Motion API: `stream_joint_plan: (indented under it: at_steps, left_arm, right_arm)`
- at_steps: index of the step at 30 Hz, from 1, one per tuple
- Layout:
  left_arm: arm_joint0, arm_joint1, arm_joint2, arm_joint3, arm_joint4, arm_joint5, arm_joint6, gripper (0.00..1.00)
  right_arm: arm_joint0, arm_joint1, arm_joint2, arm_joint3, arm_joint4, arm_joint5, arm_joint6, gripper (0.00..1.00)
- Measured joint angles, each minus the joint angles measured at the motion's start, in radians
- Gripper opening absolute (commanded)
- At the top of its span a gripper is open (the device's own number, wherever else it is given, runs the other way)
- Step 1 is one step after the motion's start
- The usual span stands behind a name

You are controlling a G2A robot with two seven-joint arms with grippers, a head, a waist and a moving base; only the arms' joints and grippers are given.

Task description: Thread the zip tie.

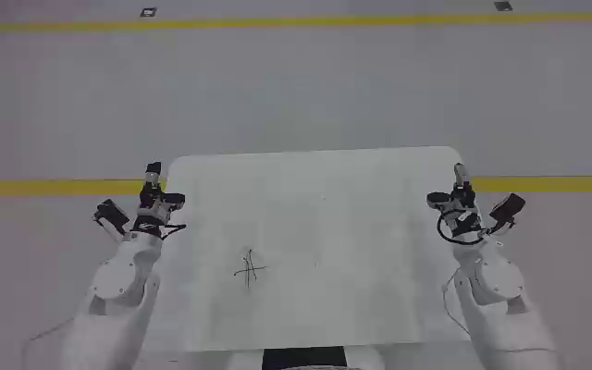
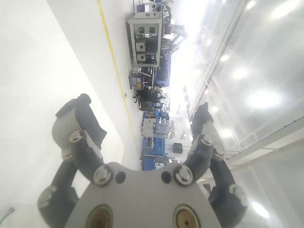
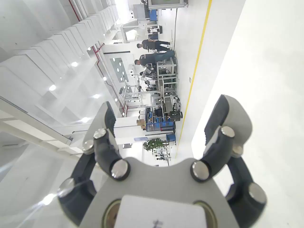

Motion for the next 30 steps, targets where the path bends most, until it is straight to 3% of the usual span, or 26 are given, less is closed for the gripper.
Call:
stream_joint_plan:
  at_steps: [11,22,26,30]
  left_arm:
    - [0.0,0.0,0.0,0.0,0.0,0.0,0.0,1.0]
    - [0.0,0.0,0.0,0.0,0.0,0.0,0.0,1.0]
    - [0.0,0.0,0.0,0.0,0.0,0.0,0.0,1.0]
    - [0.0,0.0,0.0,0.0,0.0,0.0,0.0,1.0]
  right_arm:
    - [0.036,0.011,-0.063,-0.084,-0.364,-0.034,0.141,1.0]
    - [0.041,0.012,-0.068,-0.09,-0.361,-0.039,0.143,1.0]
    - [0.113,0.019,-0.13,-0.153,-0.518,-0.054,0.291,1.0]
    - [0.177,0.019,-0.214,-0.169,-0.656,-0.053,0.393,1.0]
